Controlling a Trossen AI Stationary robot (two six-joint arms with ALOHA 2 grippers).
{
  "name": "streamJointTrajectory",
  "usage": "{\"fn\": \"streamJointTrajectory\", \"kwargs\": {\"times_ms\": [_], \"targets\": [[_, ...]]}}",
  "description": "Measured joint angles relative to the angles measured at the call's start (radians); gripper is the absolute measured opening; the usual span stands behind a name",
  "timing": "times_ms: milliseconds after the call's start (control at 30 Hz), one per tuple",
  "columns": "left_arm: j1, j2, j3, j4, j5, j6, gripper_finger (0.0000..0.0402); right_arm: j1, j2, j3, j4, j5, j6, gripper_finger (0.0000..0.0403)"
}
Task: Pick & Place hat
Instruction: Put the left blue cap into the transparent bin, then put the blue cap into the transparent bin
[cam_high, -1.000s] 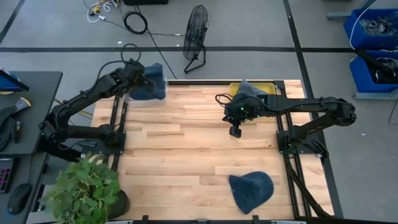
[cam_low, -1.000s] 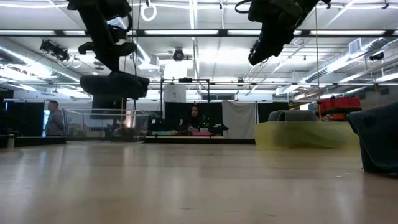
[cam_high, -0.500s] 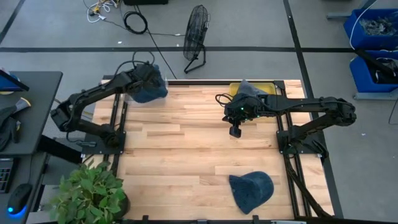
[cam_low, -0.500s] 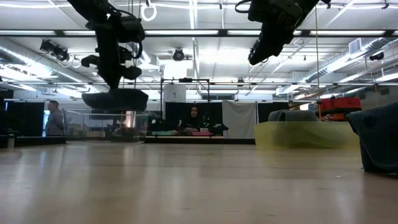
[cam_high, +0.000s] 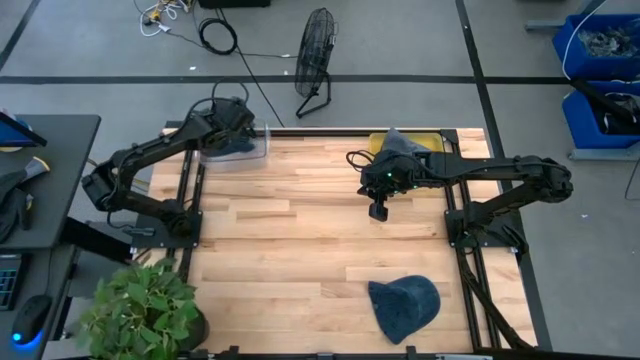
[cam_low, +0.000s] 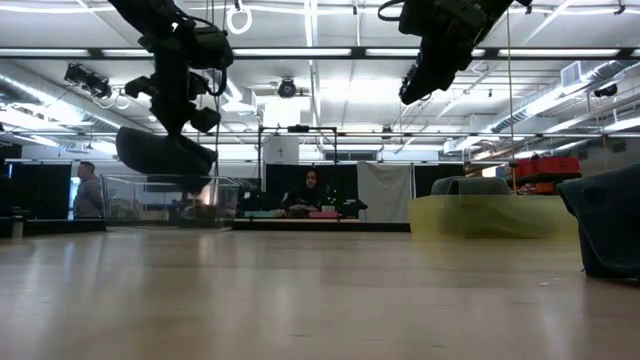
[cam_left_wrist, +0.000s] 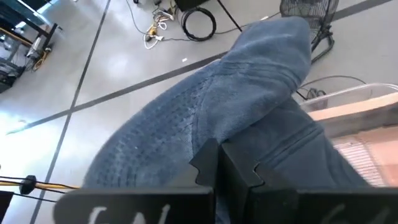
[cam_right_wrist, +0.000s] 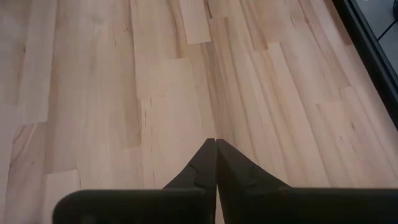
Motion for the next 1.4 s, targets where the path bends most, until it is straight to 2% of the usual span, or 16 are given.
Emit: {"fn": "streamJointTrajectory", "kwargs": {"times_ms": [467,700,933,1067,1400], "targets": [[-0.003,0.065,0.001,-0.008,0.217,0.035,0.0014,0.0,0.0,0.0,0.0,0.0,0.0,0.0007],[-0.005,0.068,0.001,-0.024,0.222,0.075,0.0026,0.0,0.0,0.0,0.0,0.0,0.0,0.0007],[-0.005,0.067,0.001,-0.034,0.222,0.091,0.0093,0.0,0.0,0.0,0.0,0.0,0.0,0.0007],[-0.008,0.056,0.001,-0.034,0.222,0.157,0.0117,0.0,0.0,0.0,0.0,0.0,0.001,0.0007],[-0.121,-0.065,0.001,-0.022,0.222,0.238,0.0114,0.0,0.0,0.0,0.0,0.0,0.037,0.0015]]}}
